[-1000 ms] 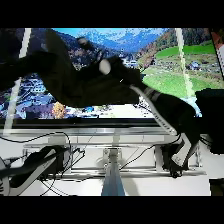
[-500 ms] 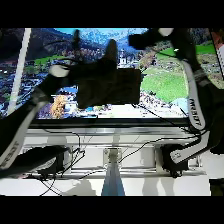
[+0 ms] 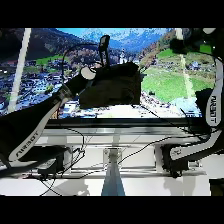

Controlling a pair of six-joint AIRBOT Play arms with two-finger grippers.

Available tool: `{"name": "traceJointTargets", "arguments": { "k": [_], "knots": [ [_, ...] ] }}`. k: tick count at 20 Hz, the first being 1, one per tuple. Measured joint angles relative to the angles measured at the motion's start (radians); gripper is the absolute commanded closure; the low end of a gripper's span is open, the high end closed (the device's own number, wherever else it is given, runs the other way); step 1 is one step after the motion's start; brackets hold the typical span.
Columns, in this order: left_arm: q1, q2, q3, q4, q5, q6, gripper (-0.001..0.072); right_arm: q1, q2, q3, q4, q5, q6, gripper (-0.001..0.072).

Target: Fold the clothes and pants, and hang the long-sleeved shirts on hangers.

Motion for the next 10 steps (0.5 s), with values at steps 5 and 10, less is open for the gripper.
{"name": "traceJointTargets", "arguments": {
  "k": [5,10],
  "knots": [
    [0.105,0.044,0.005,0.204,-0.083,0.000,0.0007,-0.095,0.001,-0.282,0.431,0.073,-0.290,-0.0008],
    [0.175,0.063,0.005,0.269,-0.188,-0.008,0.0007,-0.014,0.001,-0.550,0.595,-0.078,-0.297,0.0023]
  ]
}}
